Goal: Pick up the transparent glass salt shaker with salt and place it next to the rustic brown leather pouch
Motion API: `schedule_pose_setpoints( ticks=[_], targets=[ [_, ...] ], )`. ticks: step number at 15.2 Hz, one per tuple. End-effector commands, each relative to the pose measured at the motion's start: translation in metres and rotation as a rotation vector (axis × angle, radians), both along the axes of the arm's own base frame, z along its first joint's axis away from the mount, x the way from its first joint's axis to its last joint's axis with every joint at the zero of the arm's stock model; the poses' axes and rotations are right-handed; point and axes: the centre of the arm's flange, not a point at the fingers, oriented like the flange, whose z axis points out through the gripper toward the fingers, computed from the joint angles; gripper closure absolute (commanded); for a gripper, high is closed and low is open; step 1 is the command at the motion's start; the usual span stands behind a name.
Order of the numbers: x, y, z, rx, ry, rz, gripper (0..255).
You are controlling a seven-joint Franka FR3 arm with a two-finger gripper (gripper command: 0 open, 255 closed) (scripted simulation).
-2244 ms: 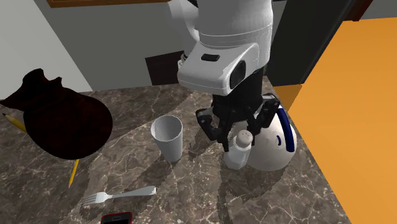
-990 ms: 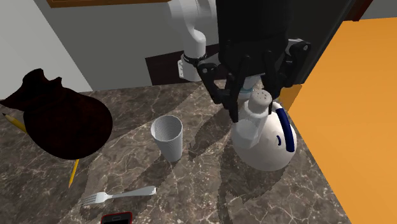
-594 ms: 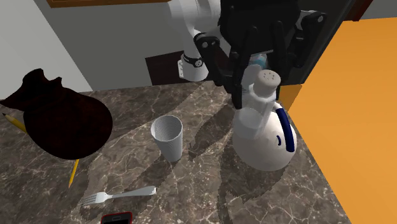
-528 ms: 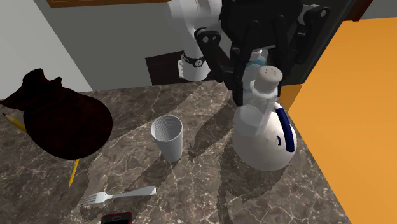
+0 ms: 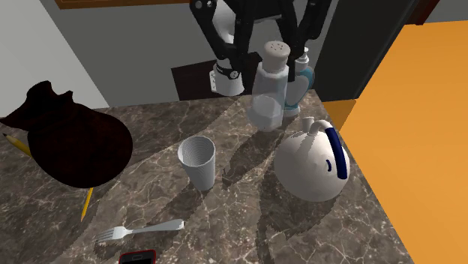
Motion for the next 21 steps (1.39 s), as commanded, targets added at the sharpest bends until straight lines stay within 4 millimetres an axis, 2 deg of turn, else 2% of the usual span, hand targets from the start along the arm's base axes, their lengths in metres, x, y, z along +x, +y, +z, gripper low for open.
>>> schedule_pose_setpoints(
  ticks=[1,20,21],
  targets=[
    [-0.024,-0.01,-0.002,0.0,0.0,0.001,255],
    [-0.251,-0.116,-0.002,0.0,0.0,0.001,255],
    [-0.27,-0.125,-0.002,0.0,0.0,0.001,255]
  ],
)
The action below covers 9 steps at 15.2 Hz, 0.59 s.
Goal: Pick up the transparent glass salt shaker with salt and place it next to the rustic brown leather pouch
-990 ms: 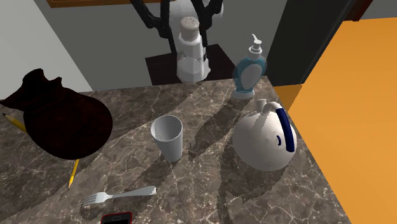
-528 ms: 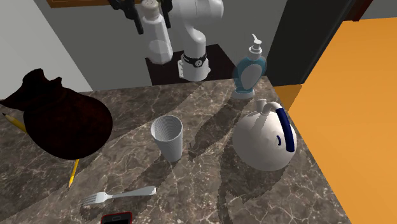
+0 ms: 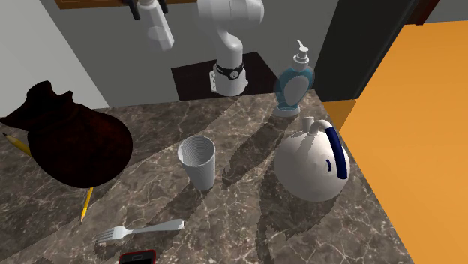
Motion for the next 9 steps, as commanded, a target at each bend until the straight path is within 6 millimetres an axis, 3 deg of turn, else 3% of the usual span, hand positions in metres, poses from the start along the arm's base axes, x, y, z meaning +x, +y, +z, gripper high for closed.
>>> schedule_pose_setpoints(
  ticks=[1,9],
  targets=[
    [-0.02,-0.011,-0.006,0.0,0.0,0.001,255],
    [-0.02,-0.011,-0.048,0.0,0.0,0.001,255]
  ],
)
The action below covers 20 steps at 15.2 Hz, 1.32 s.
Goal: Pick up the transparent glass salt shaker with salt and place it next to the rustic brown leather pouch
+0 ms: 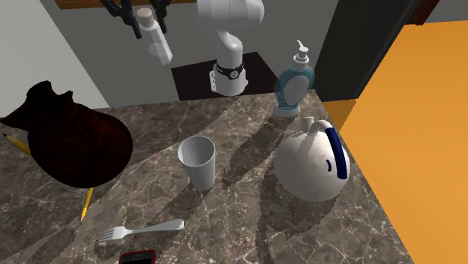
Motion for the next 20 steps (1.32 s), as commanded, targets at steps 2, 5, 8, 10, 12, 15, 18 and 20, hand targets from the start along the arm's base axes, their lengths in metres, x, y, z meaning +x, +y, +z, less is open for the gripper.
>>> schedule_pose_setpoints(
  ticks=[2,5,8,10,12,15,18,20],
  targets=[
    [-0.001,-0.001,-0.016,0.0,0.0,0.0,255],
    [-0.001,-0.001,-0.032,0.0,0.0,0.0,255],
    [-0.001,-0.001,-0.048,0.0,0.0,0.0,255],
    [-0.001,-0.001,-0.058,0.0,0.0,0.0,255],
    [-0.001,-0.001,-0.069,0.0,0.0,0.0,255],
    [-0.001,-0.001,-0.085,0.0,0.0,0.0,255],
    [-0.001,-0.001,-0.1,0.0,0.0,0.0,255],
    [-0.001,-0.001,-0.111,0.0,0.0,0.0,255]
  ],
)
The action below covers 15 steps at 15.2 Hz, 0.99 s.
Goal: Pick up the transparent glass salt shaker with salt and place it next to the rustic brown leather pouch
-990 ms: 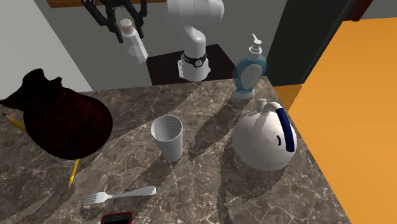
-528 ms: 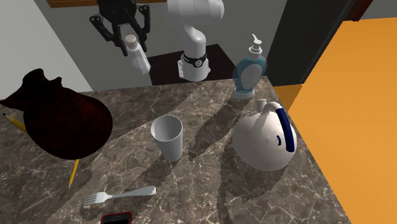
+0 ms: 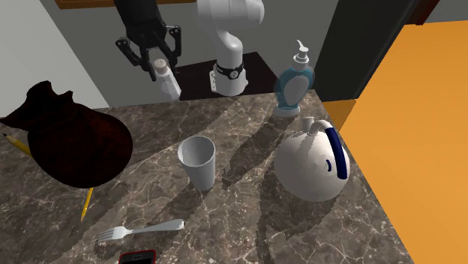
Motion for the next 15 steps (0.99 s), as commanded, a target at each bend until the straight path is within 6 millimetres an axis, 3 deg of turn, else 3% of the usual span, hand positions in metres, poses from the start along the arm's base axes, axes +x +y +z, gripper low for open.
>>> schedule_pose_setpoints(
  ticks=[1,15],
  targets=[
    [0.001,0.0,-0.011,0.0,0.0,0.0,255],
    [0.001,0.0,-0.085,0.0,0.0,0.0,255]
  ],
)
